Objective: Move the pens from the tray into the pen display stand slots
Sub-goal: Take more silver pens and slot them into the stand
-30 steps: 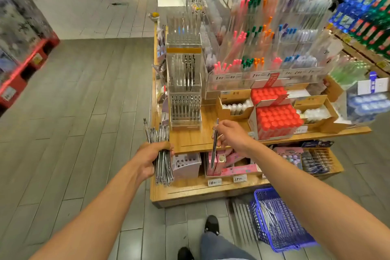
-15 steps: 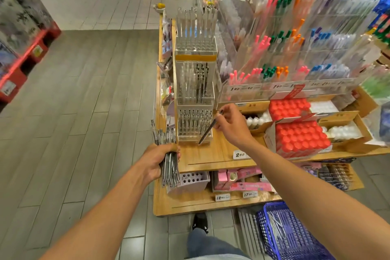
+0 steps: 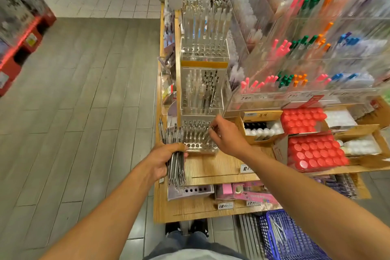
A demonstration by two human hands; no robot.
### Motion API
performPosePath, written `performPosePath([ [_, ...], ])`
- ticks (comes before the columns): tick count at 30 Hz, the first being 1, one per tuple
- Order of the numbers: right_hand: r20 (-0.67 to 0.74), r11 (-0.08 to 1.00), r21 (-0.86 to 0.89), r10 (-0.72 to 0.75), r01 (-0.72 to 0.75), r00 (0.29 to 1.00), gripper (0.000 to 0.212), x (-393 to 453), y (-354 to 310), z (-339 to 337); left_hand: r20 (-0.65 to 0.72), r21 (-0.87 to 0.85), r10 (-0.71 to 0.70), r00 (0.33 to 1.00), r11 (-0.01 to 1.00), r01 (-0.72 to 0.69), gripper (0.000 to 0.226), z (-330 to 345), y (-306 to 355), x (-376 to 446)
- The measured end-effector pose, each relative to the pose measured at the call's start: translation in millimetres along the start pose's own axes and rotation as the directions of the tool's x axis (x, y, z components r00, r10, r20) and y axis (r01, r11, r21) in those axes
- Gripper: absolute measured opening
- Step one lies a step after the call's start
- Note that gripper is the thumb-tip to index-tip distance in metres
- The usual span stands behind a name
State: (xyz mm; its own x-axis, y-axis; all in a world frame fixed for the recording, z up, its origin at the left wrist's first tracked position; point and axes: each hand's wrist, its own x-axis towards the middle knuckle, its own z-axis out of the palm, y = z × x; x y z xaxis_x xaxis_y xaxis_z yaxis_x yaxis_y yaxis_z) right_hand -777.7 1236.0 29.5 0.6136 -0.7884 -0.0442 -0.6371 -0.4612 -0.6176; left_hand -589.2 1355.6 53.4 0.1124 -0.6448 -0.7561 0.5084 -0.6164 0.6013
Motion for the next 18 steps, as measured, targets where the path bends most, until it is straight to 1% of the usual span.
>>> performPosePath([
  [4, -0.007, 1.0, -0.001, 0.011, -0.011, 1.0, 0.016, 5, 2, 7, 0.023, 0.033, -0.019, 1.0, 0.999, 0.018, 0.021, -3, 10, 6],
  [11, -0.005, 0.999, 0.011, 0.037, -0.037, 0.999, 0.014, 18, 0, 9, 0.057, 0.054, -0.043, 0.997, 0.998, 0.04, 0.018, -7, 24, 19],
  [14, 0.019, 0.999, -0.051, -0.008, 0.009, 1.0, 0.013, 19, -2, 8, 0.065, 0.053, -0.047, 0.997, 0.998, 0.044, 0.019, -9, 26, 25],
  [18, 0.005, 0.988, -0.145, -0.056, 0.056, 0.998, 0.01, 20, -2, 8, 0.071, 0.06, -0.045, 0.996, 0.997, 0.041, 0.018, -11, 28, 31],
])
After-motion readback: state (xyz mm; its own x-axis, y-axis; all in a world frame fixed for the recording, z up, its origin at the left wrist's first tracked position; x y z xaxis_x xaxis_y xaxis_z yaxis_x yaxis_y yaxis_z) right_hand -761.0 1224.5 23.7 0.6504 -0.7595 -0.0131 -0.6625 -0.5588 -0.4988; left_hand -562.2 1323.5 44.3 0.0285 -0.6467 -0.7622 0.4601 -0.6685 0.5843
